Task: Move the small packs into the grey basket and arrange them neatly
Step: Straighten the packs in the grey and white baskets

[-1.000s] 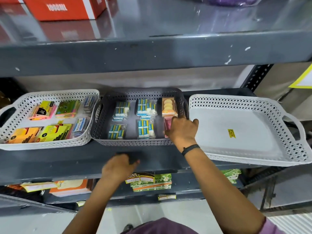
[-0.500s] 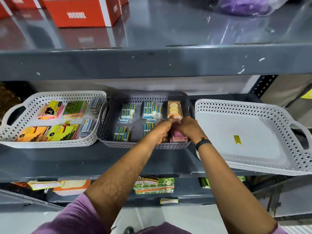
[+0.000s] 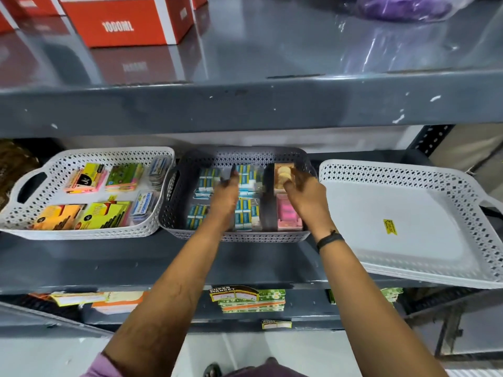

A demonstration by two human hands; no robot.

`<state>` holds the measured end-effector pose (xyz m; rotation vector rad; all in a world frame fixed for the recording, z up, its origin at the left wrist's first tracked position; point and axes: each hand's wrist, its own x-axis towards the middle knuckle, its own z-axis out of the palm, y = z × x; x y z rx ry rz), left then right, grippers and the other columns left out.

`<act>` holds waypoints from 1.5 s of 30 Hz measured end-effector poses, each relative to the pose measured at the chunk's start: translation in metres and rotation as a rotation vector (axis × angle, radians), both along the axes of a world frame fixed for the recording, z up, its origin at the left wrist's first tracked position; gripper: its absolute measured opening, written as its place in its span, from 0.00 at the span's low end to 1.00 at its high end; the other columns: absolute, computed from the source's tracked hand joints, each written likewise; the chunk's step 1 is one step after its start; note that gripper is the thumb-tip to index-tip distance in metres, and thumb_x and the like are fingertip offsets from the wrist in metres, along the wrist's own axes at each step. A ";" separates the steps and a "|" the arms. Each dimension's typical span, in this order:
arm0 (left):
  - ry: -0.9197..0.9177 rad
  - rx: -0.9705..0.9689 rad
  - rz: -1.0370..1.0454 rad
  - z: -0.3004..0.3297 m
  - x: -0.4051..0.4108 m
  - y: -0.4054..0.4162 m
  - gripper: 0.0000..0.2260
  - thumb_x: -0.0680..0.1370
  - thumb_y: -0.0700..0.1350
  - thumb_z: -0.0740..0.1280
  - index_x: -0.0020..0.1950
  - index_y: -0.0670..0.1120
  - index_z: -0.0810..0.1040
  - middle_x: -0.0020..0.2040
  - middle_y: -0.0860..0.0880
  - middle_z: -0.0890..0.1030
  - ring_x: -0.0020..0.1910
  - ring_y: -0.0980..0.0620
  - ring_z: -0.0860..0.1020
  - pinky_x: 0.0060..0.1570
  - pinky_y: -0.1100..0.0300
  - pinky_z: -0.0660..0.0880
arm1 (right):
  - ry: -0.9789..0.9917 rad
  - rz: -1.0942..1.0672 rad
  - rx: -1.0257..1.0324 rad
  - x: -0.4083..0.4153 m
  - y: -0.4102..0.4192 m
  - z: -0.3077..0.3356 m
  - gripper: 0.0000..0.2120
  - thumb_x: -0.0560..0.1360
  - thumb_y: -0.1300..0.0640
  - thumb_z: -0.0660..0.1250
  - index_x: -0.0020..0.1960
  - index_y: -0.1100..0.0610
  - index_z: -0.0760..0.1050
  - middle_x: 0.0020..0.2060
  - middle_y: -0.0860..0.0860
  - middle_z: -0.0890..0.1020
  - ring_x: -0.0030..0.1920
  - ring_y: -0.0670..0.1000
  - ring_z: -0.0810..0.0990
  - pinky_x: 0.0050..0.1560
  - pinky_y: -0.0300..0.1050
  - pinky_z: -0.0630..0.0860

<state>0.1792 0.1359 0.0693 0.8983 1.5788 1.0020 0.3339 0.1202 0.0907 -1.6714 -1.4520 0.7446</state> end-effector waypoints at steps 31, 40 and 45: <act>-0.177 0.250 0.250 0.039 -0.212 -0.044 0.07 0.80 0.48 0.55 0.49 0.51 0.71 0.43 0.52 0.74 0.43 0.56 0.72 0.44 0.61 0.67 | 0.709 0.214 -0.325 -0.161 -0.007 0.041 0.17 0.80 0.47 0.54 0.63 0.55 0.71 0.47 0.61 0.78 0.45 0.51 0.77 0.47 0.41 0.69; -0.165 -0.221 -0.128 0.023 -0.256 -0.026 0.31 0.79 0.56 0.57 0.66 0.29 0.60 0.62 0.35 0.49 0.34 0.40 0.77 0.26 0.64 0.65 | 0.594 0.380 -0.443 -0.305 0.005 0.012 0.23 0.82 0.48 0.51 0.71 0.60 0.64 0.69 0.56 0.71 0.70 0.53 0.70 0.74 0.48 0.63; -0.255 -0.187 -0.144 0.014 -0.246 -0.020 0.17 0.79 0.57 0.55 0.57 0.47 0.75 0.58 0.42 0.79 0.45 0.51 0.79 0.43 0.58 0.76 | 0.603 0.196 -0.567 -0.320 0.015 -0.004 0.25 0.80 0.45 0.52 0.72 0.57 0.62 0.69 0.58 0.72 0.67 0.55 0.72 0.69 0.53 0.69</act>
